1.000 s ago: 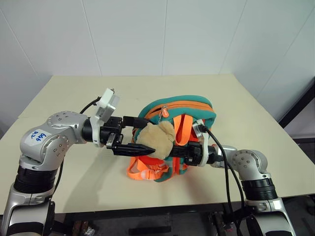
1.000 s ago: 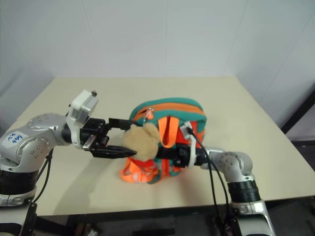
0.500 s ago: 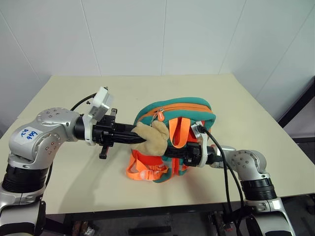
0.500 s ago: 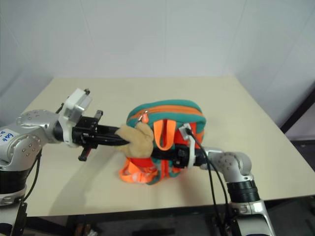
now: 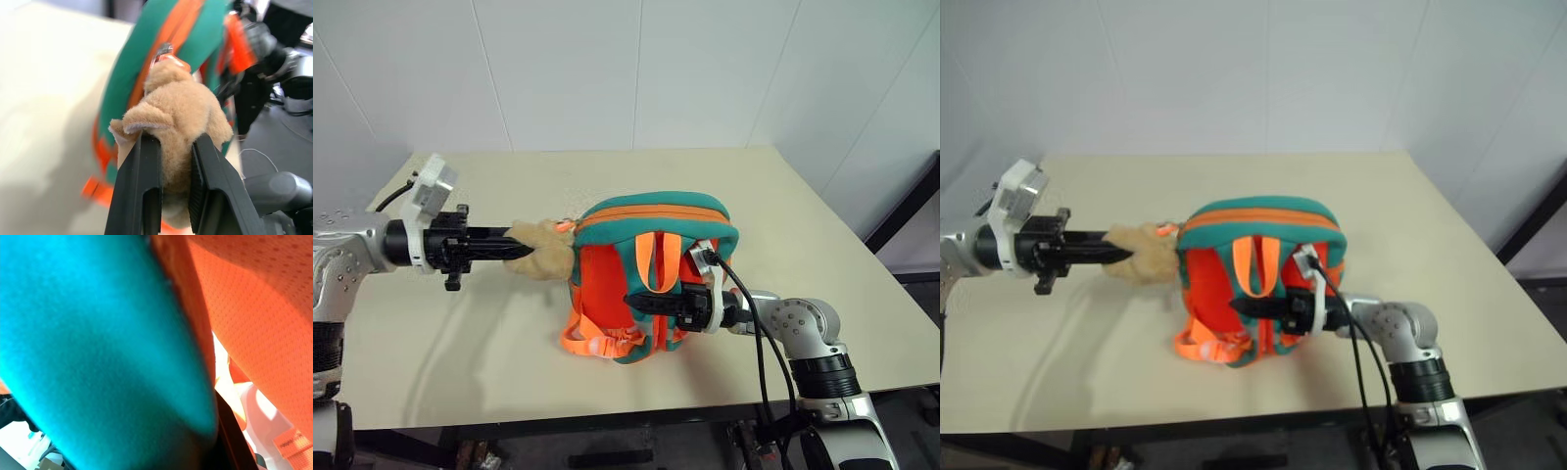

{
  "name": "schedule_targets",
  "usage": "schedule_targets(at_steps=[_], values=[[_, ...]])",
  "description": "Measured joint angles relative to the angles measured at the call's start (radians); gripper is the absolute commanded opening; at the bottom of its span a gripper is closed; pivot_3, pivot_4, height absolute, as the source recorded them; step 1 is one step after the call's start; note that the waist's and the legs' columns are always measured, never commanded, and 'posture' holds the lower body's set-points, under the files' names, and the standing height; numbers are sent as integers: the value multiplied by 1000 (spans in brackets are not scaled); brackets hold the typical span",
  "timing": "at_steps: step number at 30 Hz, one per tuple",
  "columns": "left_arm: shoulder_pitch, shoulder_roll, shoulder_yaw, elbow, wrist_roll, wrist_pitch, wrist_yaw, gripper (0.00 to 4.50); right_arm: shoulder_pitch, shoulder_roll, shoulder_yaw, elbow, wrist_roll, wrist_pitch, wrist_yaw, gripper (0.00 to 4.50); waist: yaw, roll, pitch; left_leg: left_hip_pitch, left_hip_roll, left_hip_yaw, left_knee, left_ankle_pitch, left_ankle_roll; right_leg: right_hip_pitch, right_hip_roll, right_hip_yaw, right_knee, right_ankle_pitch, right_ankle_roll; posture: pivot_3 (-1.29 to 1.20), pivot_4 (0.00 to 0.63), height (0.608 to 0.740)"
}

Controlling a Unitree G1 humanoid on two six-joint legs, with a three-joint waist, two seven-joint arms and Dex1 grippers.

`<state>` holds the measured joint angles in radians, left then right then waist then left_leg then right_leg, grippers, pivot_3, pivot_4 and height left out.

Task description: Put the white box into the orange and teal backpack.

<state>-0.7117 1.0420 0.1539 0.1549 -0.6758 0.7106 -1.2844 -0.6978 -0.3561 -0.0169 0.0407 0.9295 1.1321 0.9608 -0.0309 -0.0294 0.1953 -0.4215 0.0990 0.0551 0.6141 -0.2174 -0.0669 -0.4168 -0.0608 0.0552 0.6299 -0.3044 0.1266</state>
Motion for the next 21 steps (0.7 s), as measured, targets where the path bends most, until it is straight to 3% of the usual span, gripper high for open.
schedule_targets(at_steps=[6, 21], values=[[52, -37, -4, 108, 72, -113, 10, 346, 0, 8, 0, 0, 0, 0, -7, 31, 0, 0, 0, 0, 0, 1, 0, 0, 0, 0, 0, 1, 0, 0, 0, 0, 150, 740], [107, -279, -125, 175, 285, -330, 123, 346, 1, 9, -10, -3, 5, 5, -31, 31, 5, -1, -1, 0, 0, 3, 1, 0, 0, -1, 0, 2, 2, 0, 0, 0, 150, 740]])
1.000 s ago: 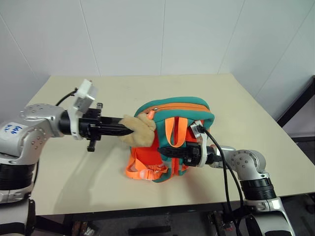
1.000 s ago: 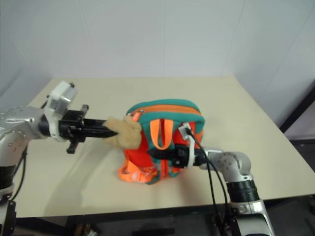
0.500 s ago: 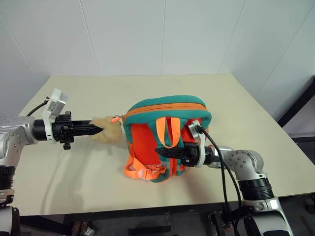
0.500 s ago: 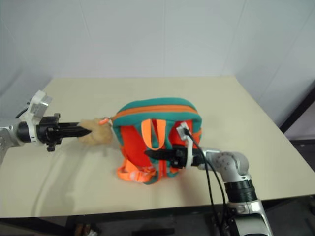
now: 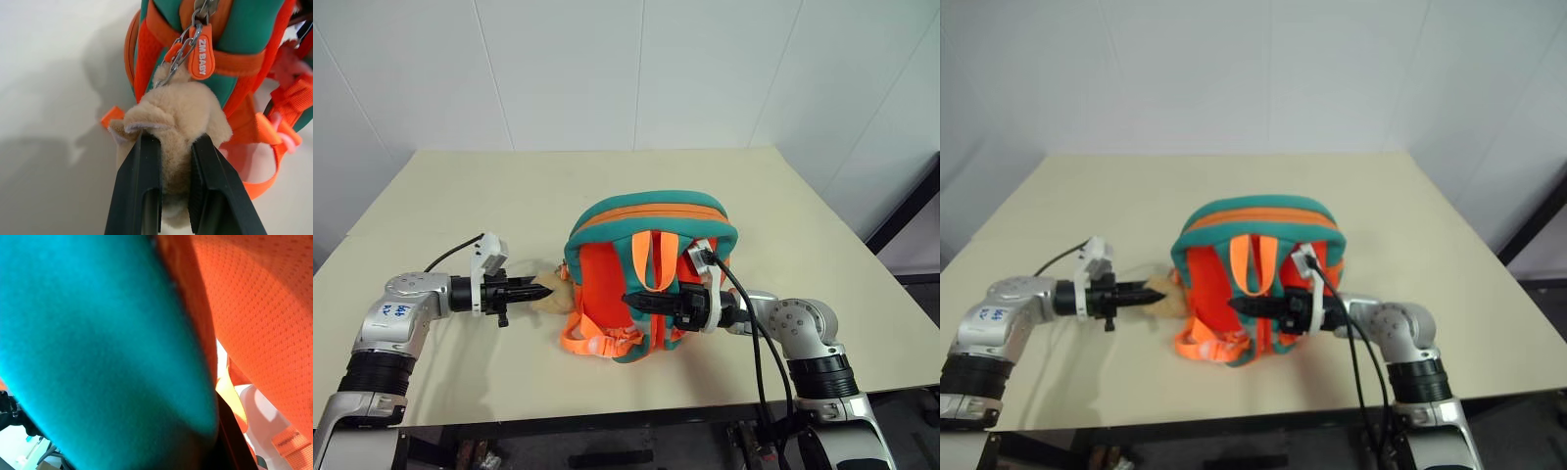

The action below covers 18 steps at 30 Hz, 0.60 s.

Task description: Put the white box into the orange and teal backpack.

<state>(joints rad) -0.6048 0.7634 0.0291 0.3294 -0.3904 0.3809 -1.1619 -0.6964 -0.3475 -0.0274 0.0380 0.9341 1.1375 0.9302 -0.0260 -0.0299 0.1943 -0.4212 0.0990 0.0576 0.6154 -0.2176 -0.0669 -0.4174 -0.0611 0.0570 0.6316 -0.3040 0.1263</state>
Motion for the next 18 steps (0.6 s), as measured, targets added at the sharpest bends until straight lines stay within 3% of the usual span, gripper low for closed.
schedule_targets(at_steps=[7, 18], values=[[66, -30, 32, -48, -4, -10, 15, 346, 6, -1, -6, -27, 18, 8, -10, 31, 4, 0, 0, 0, 0, 0, 1, 0, 0, 0, 0, 0, 0, 0, 0, 0, 150, 740], [100, 40, 113, -272, -43, 23, 34, 3934, 28, -162, 26, -191, -30, -89, 90, 3819, 0, 0, 0, -1, 0, 0, 0, -1, 0, 0, 0, 0, -3, 0, 0, 0, 150, 740]])
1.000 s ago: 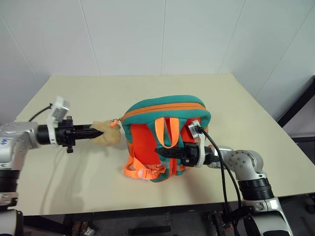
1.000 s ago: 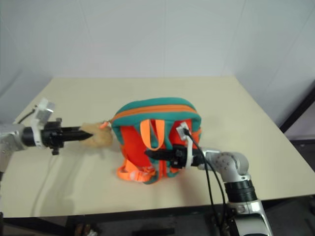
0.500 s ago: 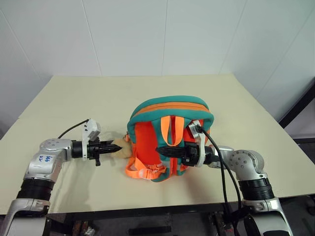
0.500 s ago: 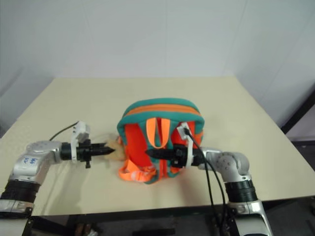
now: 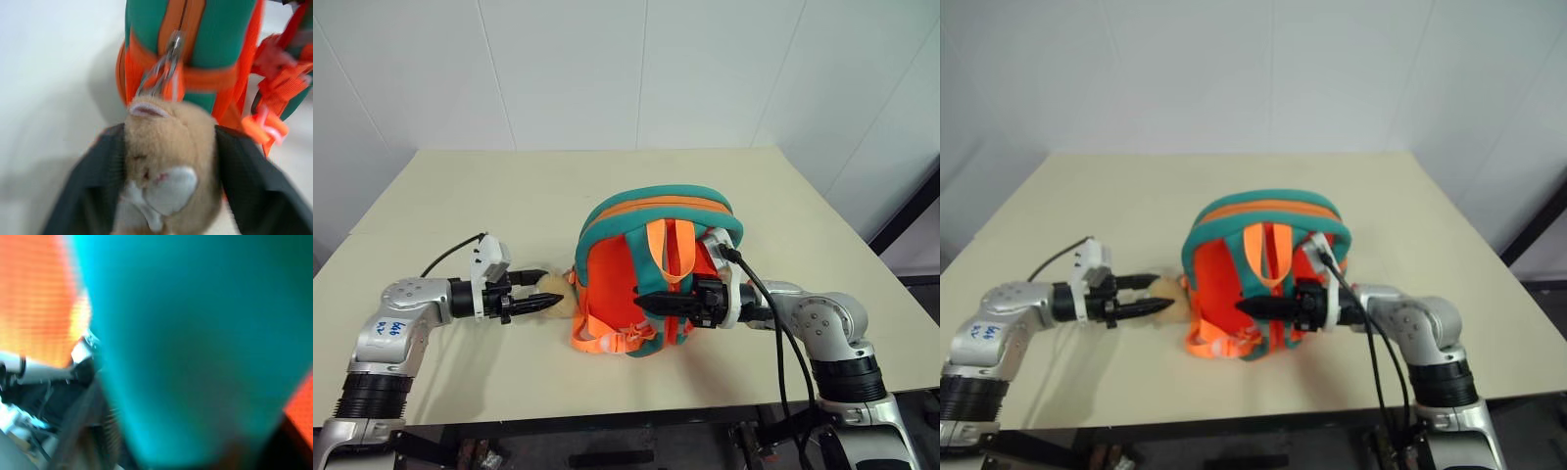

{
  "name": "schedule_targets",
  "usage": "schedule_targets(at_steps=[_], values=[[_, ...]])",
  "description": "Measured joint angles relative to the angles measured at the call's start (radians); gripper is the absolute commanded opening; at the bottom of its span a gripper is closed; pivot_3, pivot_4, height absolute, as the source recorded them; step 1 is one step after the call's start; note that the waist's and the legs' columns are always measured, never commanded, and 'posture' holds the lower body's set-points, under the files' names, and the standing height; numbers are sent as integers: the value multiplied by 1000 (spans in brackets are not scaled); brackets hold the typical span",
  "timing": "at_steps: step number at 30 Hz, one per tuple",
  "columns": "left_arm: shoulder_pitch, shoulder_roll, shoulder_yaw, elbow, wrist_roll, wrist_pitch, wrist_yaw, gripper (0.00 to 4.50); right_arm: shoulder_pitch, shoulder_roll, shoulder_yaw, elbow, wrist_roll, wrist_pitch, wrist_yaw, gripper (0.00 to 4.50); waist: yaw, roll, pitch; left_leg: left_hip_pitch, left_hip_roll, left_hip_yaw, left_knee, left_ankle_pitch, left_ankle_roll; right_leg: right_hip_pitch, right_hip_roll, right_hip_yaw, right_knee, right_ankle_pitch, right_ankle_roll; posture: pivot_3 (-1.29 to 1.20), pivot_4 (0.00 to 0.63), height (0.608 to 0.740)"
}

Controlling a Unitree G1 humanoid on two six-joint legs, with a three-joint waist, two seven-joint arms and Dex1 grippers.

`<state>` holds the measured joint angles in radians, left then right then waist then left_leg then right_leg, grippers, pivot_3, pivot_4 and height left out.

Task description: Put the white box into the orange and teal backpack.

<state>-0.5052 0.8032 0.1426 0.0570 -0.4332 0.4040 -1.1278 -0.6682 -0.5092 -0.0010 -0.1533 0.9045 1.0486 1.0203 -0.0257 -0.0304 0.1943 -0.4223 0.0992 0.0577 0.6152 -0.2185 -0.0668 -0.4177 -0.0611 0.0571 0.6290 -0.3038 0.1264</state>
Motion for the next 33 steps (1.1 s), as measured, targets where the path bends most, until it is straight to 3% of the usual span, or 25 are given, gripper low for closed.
schedule_targets(at_steps=[2, 3, 5, 11, 17, 24, 28, 30, 33], values=[[7, 35, 17, -10, 0, -16, -17, 4500, 22, -76, 7, -32, -36, -43, 44, 4440, 0, 0, 0, 0, 0, 1, 0, -1, 0, 0, 0, 0, -1, 0, 0, 0, 150, 740], [15, 51, 32, -13, -1, -19, -27, 4500, 32, -117, 10, -47, -61, -69, 66, 4478, 0, 0, 0, 0, 0, 1, 0, -1, 0, 0, 0, 0, -1, 0, 0, 0, 150, 740], [44, 77, 52, -21, -8, -23, -45, 4500, 58, -184, 17, -63, -96, -110, 109, 4478, -2, 0, 0, 0, 0, 1, 0, -2, 0, 0, 0, 1, -2, 0, -1, 0, 150, 740], [114, 84, 77, -51, -32, -21, -65, 4500, 109, -243, 9, -46, -153, -206, 154, 4478, -2, 0, 0, 1, 0, 2, 0, -2, 0, 0, 0, 1, -2, 0, -1, 0, 150, 740], [163, 48, 220, -168, -143, 2, 1, 4500, 214, -301, -77, 37, -272, -435, 176, 4478, 1, 0, 0, 0, 0, 3, 0, -2, 1, 0, 0, 2, -2, 0, -1, 0, 150, 740], [345, 15, 314, -300, -265, 35, 8, 4500, 316, -391, -212, 58, -294, -574, 254, 4478, -9, 0, 0, 3, 1, 5, 1, -3, 1, 0, 0, 4, -2, 0, -1, 0, 150, 740], [397, 29, 322, -308, -271, 15, -44, 4500, 315, -433, -249, 83, -294, -609, 293, 4478, -7, 0, 0, 5, 1, 5, 2, -3, 1, 2, -1, 4, -2, 0, -4, 0, 150, 740], [397, 48, 324, -281, -263, -22, -72, 4500, 295, -442, -249, 88, -290, -609, 309, 4478, -7, 0, 0, 5, 1, 6, 4, -3, 1, 3, -1, 4, -3, -5, -16, 0, 150, 740], [394, 73, 328, -229, -238, -82, -111, 4500, 246, -464, -244, 110, -289, -608, 331, 4478, -8, 0, 0, 5, 1, 7, 7, -3, 2, 4, -3, 4, -4, -6, -19, 0, 150, 740]])
